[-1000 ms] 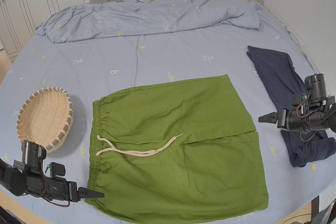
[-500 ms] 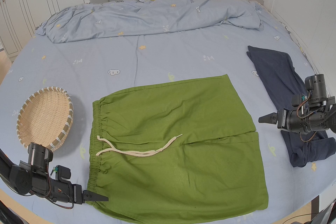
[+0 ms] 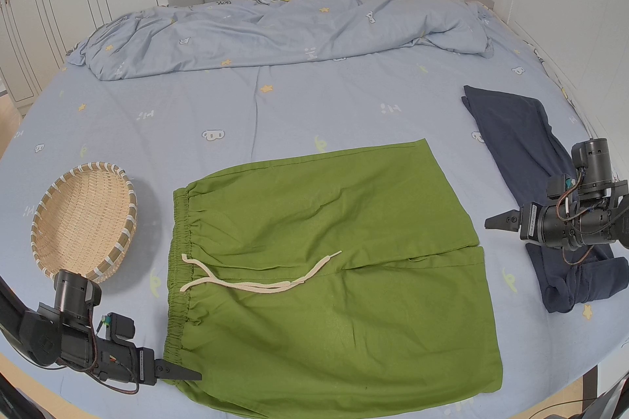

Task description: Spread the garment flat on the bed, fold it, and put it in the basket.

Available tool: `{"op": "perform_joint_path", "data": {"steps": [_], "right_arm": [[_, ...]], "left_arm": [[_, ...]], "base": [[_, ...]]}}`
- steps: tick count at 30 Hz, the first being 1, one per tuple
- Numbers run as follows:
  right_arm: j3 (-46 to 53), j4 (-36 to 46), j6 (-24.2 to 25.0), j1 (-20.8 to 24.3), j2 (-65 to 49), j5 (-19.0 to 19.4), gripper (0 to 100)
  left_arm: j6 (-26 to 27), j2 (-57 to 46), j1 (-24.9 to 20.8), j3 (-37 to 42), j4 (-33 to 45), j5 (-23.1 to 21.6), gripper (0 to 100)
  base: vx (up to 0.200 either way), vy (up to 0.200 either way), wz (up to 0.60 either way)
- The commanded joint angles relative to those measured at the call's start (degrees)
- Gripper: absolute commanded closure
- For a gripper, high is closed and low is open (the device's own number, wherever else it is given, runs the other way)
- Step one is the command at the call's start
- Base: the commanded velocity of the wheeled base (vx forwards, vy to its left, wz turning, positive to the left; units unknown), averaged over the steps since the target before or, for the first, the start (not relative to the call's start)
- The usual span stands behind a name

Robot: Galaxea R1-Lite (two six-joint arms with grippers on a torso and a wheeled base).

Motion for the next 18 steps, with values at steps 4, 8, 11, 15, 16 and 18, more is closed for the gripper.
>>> {"op": "perform_joint_path", "data": {"steps": [4,8,11,15,16,18], "right_arm": [[0.0,0.0,0.0,-0.1,0.1,0.0,0],[0.0,0.0,0.0,-0.1,0.1,0.0,0],[0.9,0.1,0.1,0.0,-0.1,0.0,0],[4.8,0.6,0.0,-0.3,-2.1,3.6,0],[6.0,0.7,0.0,-0.8,-2.5,5.7,0],[6.0,0.7,0.0,-0.8,-2.5,5.7,0]], "left_arm": [[0.0,-0.9,1.7,0.6,-0.1,0.1,100],[0.1,-1.8,2.8,1.3,-0.1,0.1,100],[0.5,-4.9,4.9,2.5,-0.1,0.4,100],[0.5,-7.2,6.3,2.9,-0.2,0.1,100],[0.4,-7.4,6.7,2.7,-0.2,-0.1,100],[0.4,-7.4,6.7,2.7,-0.2,-0.1,100]], "base": [[0.000,0.000,0.00],[0.000,0.000,0.00],[0.000,0.000,0.00],[0.000,0.000,0.00],[0.000,0.000,0.00],[0.000,0.000,0.00]]}}
